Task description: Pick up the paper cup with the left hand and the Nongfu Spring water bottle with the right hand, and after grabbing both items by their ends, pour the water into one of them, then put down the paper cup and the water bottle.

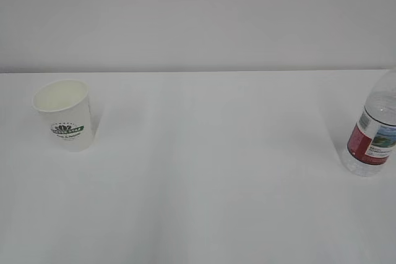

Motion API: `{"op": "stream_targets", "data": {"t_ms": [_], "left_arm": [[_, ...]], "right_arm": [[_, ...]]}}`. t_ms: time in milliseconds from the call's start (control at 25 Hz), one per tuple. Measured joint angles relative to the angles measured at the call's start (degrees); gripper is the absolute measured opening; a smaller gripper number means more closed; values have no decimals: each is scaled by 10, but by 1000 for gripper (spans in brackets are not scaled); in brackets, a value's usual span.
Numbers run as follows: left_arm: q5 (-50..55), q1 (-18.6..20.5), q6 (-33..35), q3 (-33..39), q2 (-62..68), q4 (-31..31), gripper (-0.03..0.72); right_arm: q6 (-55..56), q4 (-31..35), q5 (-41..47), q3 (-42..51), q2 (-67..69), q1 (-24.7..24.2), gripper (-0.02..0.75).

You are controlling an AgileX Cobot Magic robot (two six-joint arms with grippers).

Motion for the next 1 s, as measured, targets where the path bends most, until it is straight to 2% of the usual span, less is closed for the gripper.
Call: {"op": "stream_targets", "data": {"t_ms": [800,1000], "left_arm": [[0,0,0,-1,2,-7,582],[-1,0,0,-23,47,-13,580]], "right_arm": [[-22,4,-23,-17,0,0,589],[-23,4,-34,-17,0,0,589]]}}
